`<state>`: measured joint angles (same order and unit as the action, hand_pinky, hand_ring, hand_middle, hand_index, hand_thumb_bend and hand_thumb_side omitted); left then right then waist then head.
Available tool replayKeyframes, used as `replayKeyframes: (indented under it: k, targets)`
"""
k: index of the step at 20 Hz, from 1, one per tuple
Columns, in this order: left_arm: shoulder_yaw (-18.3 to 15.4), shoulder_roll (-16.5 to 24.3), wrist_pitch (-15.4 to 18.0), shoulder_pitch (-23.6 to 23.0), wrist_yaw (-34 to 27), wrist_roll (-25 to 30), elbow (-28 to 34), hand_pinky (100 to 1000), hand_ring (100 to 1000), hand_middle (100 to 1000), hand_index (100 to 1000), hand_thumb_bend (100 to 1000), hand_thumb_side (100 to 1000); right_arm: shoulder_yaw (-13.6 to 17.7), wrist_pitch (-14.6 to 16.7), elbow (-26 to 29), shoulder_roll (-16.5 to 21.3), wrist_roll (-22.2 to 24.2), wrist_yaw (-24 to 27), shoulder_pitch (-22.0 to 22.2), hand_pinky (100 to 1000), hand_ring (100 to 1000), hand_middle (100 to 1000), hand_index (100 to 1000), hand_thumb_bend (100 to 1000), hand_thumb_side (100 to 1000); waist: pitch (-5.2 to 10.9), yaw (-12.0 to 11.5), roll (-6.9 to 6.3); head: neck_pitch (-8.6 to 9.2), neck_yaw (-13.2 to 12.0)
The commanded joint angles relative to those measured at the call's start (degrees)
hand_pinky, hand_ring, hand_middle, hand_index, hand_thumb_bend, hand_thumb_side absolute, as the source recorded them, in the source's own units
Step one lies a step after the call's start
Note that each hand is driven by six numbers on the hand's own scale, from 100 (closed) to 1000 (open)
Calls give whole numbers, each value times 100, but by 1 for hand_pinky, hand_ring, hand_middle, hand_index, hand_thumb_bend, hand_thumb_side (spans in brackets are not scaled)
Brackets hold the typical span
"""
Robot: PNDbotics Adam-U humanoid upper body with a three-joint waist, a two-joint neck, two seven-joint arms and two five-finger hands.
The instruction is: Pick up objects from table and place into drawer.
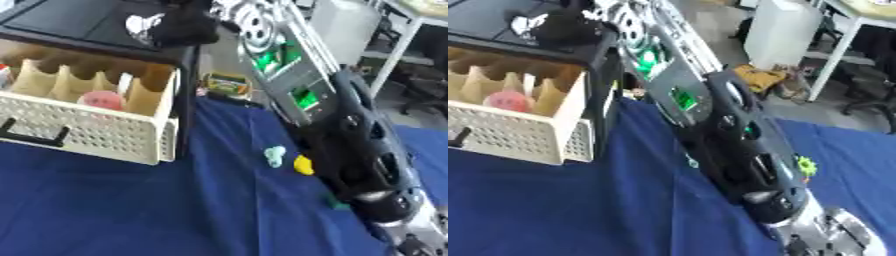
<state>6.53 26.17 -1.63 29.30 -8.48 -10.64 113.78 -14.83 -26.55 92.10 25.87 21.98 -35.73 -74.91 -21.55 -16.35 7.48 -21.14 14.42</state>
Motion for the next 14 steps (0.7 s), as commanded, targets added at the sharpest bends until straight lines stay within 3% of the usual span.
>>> replayKeyframes:
  k: [1, 5, 9, 14]
  targets:
    - [-77, 72, 12, 20, 31, -43, 81, 451, 186, 480, 782, 100, 946, 328, -6, 504, 337, -265, 285, 74, 528, 558, 620, 793, 302, 610, 160, 37, -126, -49, -67]
    - [-108, 92, 35, -29, 80, -88, 81, 451, 186, 481, 781, 100, 943, 677, 21, 1042, 650, -596, 616, 444, 521, 554, 609, 779, 240, 638, 176, 138, -220, -88, -140]
    - [-131, 129, 74, -65, 150, -135, 81, 451, 184, 481, 781, 100, 934, 975, -63, 1581, 992, -928, 947, 853, 518, 550, 591, 762, 118, 653, 191, 234, -300, -126, -196]
    - [-148, 200, 130, -92, 230, -195, 81, 451, 184, 481, 780, 100, 921, 1346, -327, 2176, 1446, -1336, 1343, 1433, 515, 549, 587, 760, 100, 671, 219, 356, -411, -190, -280]
